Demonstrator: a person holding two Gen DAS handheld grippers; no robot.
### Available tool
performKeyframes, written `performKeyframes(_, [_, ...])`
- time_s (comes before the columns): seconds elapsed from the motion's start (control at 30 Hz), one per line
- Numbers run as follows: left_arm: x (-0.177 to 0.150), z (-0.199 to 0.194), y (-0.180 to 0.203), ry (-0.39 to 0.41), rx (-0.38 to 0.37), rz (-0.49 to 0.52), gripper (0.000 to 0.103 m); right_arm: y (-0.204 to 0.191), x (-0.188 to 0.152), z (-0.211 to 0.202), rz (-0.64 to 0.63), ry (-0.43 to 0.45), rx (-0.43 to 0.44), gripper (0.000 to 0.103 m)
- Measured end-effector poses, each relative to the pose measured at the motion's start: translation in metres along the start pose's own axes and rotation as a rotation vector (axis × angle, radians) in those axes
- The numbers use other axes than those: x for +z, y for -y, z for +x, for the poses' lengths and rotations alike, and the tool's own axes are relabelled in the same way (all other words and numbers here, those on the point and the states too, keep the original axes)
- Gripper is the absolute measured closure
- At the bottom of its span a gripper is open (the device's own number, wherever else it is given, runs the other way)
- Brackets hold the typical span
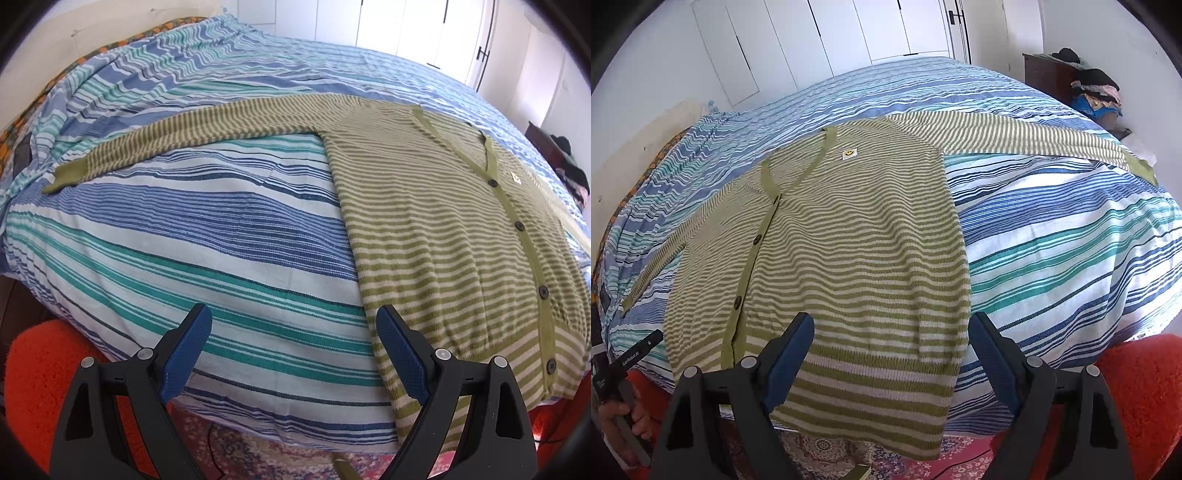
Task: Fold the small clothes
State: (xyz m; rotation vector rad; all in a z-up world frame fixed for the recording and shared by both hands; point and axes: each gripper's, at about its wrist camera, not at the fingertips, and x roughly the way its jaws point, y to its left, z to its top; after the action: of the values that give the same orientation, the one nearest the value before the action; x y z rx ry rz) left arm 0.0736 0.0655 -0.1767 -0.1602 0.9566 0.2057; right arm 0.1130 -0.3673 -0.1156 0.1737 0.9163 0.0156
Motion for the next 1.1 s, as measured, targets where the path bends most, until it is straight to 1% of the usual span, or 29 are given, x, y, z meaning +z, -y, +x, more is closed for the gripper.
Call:
performKeyframes(0.17, [-0.002,0.008,0.0,-0.037,-0.002,-0.002,0.011,-0.006,-0.001,0.003,-0.02,-0.007,0.002,0.018])
performKeyframes(0.4, [-0.001,0.003,0.003,-0.015,-0.001,0.006,0.011,-0.001,-0.003,-0.001,-0.004,-0.002,-0.003,0.018])
performKeyframes(0.8, [-0.002,0.007,0.0,-0.036,0.0,-0.006,0.011,0.003,-0.003,0.0,-0.006,-0.011,-0.01,0.018])
performKeyframes(0.97, [-0.002,0.009,0.002,-0.043,0.005,0.005,0.011,0.005,-0.003,0.002,-0.003,-0.017,-0.012,0.018])
performKeyframes(1.1, [-0.004,0.013,0.004,-0.059,0.004,0.011,0.008,0.006,-0.004,0.002,-0.001,-0.021,-0.012,0.018])
